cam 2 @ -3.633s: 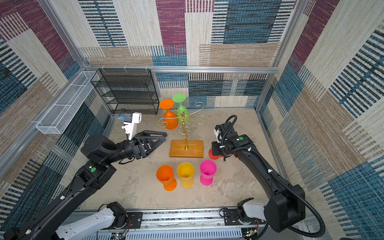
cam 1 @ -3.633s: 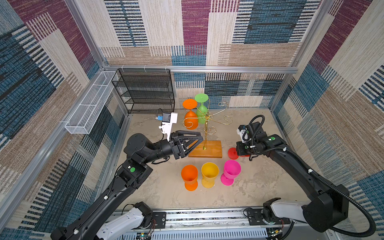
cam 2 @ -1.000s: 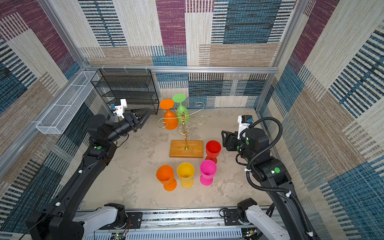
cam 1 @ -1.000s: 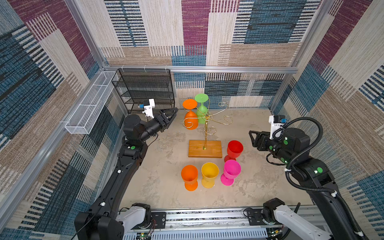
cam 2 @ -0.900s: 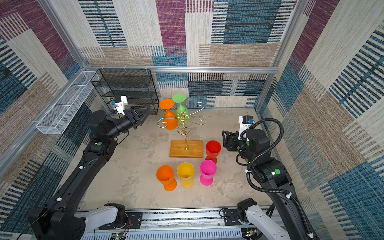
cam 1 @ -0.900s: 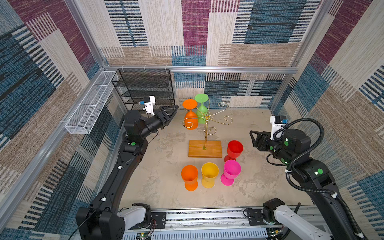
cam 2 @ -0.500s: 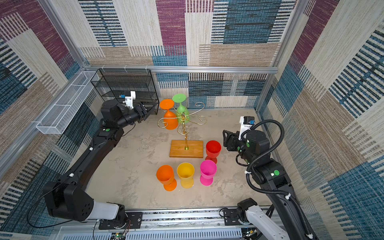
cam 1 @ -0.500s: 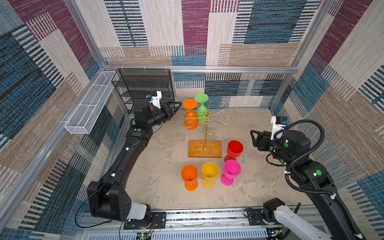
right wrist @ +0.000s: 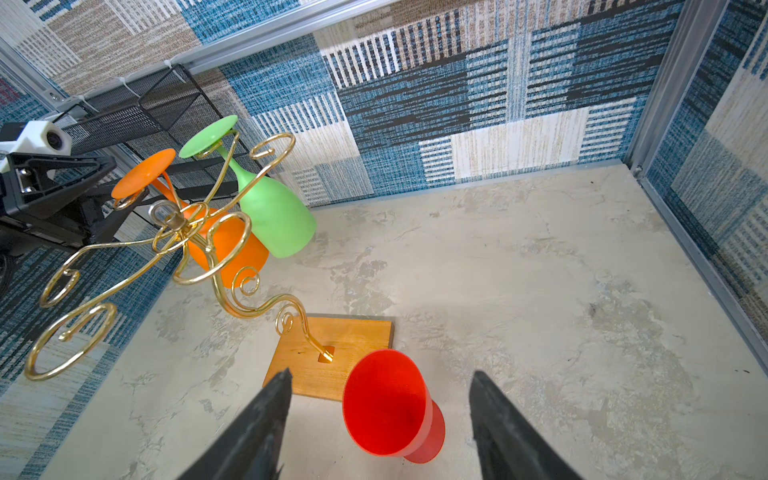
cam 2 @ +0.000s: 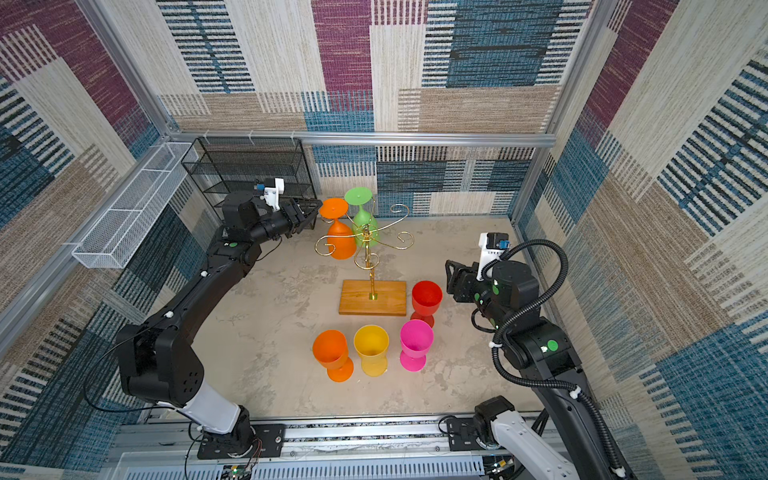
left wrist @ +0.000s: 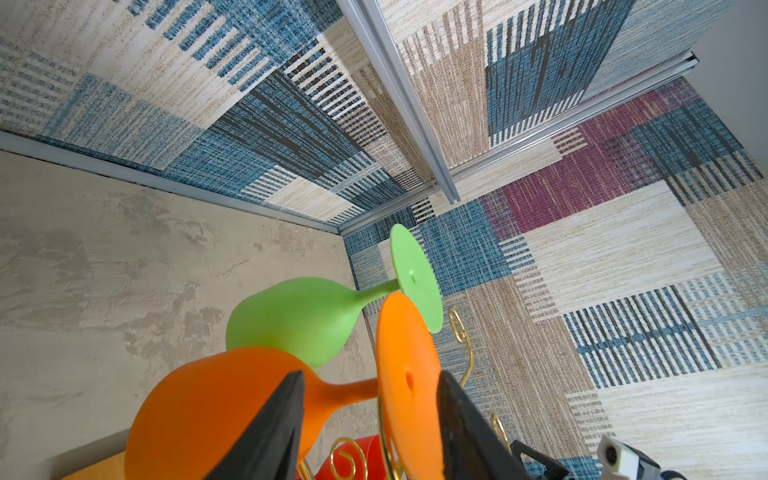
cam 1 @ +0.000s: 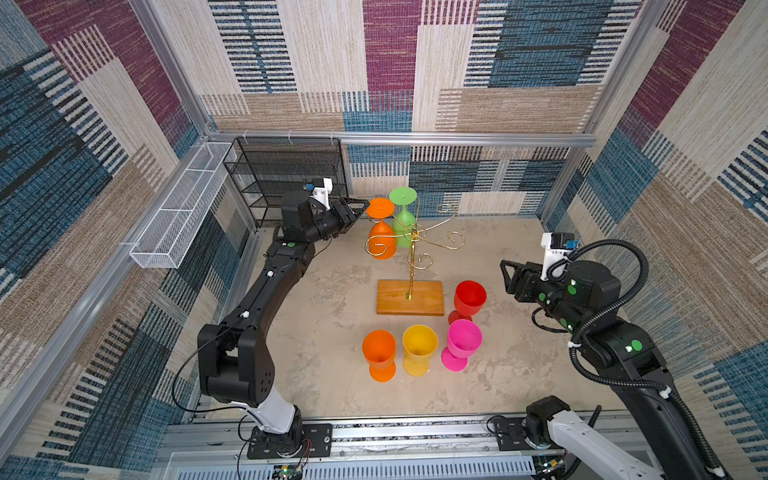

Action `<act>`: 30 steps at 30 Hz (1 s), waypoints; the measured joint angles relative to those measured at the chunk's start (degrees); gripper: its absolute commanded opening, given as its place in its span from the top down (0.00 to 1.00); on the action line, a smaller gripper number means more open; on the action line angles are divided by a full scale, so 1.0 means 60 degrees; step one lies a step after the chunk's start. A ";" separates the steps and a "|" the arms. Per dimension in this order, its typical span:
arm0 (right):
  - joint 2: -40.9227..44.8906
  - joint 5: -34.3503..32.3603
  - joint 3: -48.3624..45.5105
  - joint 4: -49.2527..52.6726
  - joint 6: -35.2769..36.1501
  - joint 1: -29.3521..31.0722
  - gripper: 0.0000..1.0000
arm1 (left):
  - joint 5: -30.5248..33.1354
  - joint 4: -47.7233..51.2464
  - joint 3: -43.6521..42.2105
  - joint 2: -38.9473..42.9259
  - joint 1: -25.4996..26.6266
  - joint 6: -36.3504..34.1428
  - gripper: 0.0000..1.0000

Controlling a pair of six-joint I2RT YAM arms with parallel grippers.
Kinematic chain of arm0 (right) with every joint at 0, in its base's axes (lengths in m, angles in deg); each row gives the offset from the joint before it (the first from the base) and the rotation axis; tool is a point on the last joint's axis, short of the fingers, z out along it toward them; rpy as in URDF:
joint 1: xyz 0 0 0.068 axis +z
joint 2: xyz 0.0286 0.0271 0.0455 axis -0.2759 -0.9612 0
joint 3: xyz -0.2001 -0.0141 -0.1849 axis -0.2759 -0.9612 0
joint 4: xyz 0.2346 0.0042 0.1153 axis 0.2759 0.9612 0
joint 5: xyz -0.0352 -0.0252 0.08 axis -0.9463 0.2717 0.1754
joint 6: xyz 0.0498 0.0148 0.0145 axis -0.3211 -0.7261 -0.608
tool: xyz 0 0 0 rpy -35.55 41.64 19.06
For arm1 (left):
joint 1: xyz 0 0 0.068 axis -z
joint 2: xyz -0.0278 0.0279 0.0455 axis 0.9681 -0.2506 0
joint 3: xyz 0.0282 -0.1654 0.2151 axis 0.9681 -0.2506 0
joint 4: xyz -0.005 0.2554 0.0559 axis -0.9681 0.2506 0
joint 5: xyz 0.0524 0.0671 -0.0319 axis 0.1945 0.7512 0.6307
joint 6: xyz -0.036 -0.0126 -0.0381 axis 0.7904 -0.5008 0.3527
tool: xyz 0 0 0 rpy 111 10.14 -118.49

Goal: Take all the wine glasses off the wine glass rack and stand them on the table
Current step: 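Move the left gripper to the orange glass on the rack, then close the left gripper on the foot of the orange glass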

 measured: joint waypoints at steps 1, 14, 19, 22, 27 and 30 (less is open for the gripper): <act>-0.0011 0.0004 -0.0018 -0.0011 0.0000 0.0000 0.31 | -0.0091 -0.0047 0.0044 -0.0036 0.0000 0.0000 0.49; -0.0091 0.0087 -0.0251 -0.0175 0.0069 0.0000 0.31 | -0.0200 -0.0233 0.0120 -0.0149 0.0029 0.0058 0.61; -0.0098 0.0087 -0.0251 -0.0186 0.0069 0.0000 0.31 | -0.0342 -0.0240 0.0164 -0.0168 0.0087 0.0058 0.65; -0.0098 0.0087 -0.0251 -0.0186 0.0069 0.0000 0.31 | -0.0364 -0.0288 0.0171 -0.0168 0.0095 0.0055 0.67; -0.0098 0.0091 -0.0317 -0.0186 0.0069 0.0000 0.31 | -0.0386 -0.0379 0.0171 -0.0178 0.0091 0.0066 0.70; -0.0127 0.0127 -0.0357 -0.0197 0.0069 0.0000 0.31 | -0.0408 -0.0404 0.0149 -0.0193 0.0091 0.0066 0.73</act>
